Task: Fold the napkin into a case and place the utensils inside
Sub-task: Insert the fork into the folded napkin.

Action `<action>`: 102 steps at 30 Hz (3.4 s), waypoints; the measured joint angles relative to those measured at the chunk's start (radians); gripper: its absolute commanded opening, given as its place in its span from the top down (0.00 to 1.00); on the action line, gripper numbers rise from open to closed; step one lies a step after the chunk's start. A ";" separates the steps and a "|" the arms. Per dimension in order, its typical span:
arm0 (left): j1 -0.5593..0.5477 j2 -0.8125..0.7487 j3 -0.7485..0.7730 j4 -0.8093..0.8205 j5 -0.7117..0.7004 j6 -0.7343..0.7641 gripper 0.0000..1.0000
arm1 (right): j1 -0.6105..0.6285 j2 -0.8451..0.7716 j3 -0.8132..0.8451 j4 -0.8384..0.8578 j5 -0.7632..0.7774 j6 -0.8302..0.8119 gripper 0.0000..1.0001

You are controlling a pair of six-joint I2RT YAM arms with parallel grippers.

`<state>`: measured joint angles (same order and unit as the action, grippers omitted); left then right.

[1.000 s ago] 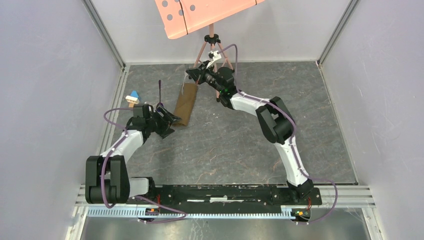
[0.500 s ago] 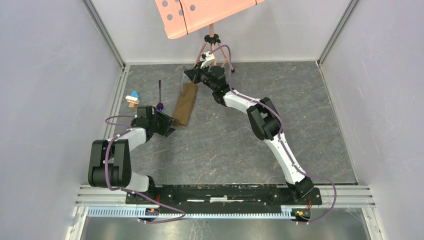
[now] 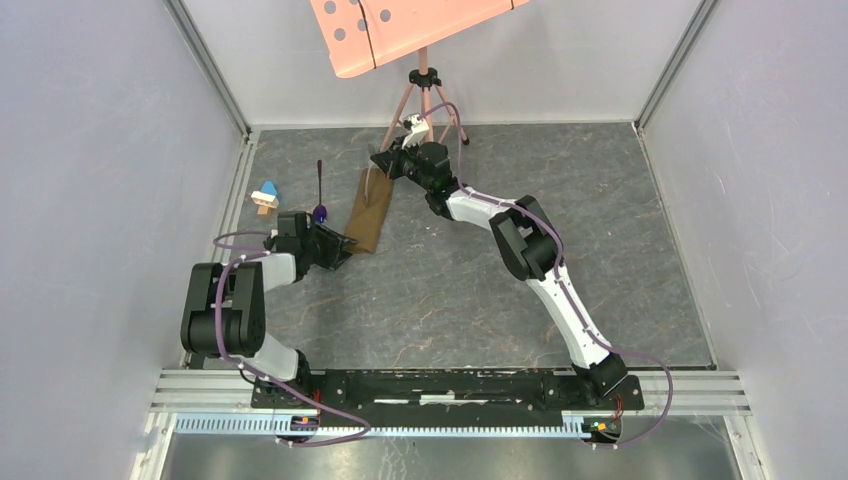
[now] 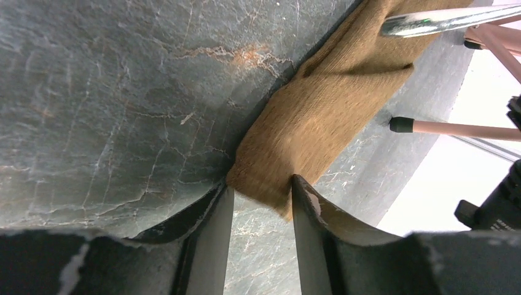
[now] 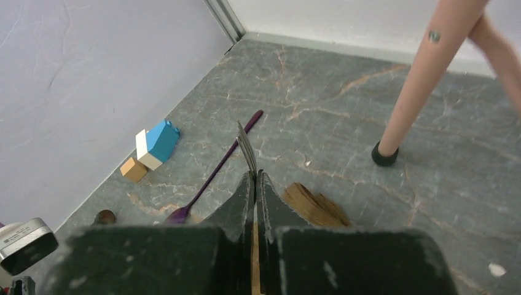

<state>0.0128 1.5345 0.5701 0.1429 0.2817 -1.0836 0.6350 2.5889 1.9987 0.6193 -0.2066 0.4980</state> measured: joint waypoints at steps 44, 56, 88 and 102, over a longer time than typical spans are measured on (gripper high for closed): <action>0.001 -0.003 -0.080 0.122 0.008 -0.023 0.71 | 0.040 -0.053 -0.143 -0.097 0.032 0.332 1.00; 0.001 -0.003 -0.096 0.152 0.008 -0.024 0.72 | 0.050 -0.050 -0.152 -0.163 0.034 0.444 0.99; 0.001 -0.041 -0.132 0.205 0.016 -0.024 0.48 | 0.078 0.013 0.030 -0.396 0.113 0.283 0.69; 0.001 -0.047 -0.138 0.204 0.016 -0.024 0.47 | 0.091 0.076 0.086 -0.349 0.115 0.220 0.73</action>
<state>0.0135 1.4876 0.4324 0.3470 0.2974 -1.1072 0.7258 2.6652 2.0850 0.2703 -0.0914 0.7181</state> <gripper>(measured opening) 0.513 0.203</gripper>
